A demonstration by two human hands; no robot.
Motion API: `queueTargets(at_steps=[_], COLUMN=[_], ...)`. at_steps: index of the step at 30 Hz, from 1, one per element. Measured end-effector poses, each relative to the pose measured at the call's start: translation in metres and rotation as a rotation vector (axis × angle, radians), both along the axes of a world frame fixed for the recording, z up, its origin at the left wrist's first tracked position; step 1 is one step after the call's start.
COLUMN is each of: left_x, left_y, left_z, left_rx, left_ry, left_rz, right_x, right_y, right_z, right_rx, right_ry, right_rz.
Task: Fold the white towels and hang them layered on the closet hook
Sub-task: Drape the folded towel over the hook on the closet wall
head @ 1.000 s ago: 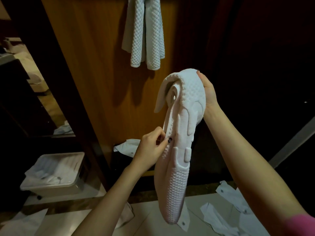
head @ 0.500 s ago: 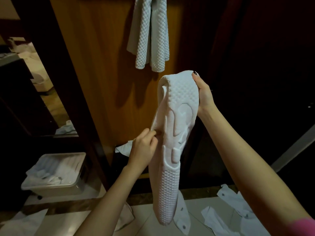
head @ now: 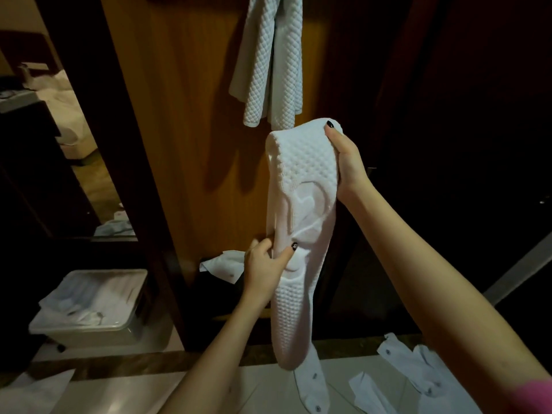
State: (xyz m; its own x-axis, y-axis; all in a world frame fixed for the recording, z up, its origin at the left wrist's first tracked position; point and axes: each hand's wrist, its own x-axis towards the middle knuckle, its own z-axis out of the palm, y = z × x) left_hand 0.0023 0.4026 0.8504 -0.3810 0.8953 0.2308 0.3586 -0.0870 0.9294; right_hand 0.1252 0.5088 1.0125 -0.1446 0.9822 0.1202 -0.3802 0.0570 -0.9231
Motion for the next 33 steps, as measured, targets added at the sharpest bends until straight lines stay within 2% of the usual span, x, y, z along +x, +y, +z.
queueTargets(at_steps=[6, 9, 11, 13, 19, 24, 30, 33], left_x=[-0.019, -0.023, -0.031, -0.041, -0.070, -0.082, -0.116, -0.129], left_y=[-0.010, -0.015, -0.016, -0.014, -0.003, 0.025, 0.067, 0.091], left_z=[0.002, 0.009, 0.014, 0.014, 0.001, 0.018, 0.058, 0.081], left_rx=[0.077, 0.109, 0.033, -0.085, -0.341, -0.292, -0.212, -0.289], left_ry=[0.005, -0.274, -0.429, -0.472, -0.376, -0.387, -0.101, 0.027], left_rz=[-0.252, -0.392, -0.463, -0.542, -0.711, -0.619, -0.672, -0.703], right_x=[0.007, 0.008, 0.009, 0.010, 0.009, 0.016, 0.020, 0.018], right_y=[0.010, 0.013, 0.012, 0.010, 0.009, 0.012, 0.025, 0.040], right_z=[0.003, 0.000, -0.003, -0.005, -0.003, 0.008, 0.015, 0.026], right_rx=[0.017, -0.029, -0.089, -0.139, -0.062, -0.173, -0.279, -0.252], right_ry=[-0.132, -0.171, -0.172, -0.161, -0.107, 0.041, 0.202, 0.294], right_rz=[-0.042, -0.072, -0.058, -0.054, -0.197, -0.250, -0.203, -0.223])
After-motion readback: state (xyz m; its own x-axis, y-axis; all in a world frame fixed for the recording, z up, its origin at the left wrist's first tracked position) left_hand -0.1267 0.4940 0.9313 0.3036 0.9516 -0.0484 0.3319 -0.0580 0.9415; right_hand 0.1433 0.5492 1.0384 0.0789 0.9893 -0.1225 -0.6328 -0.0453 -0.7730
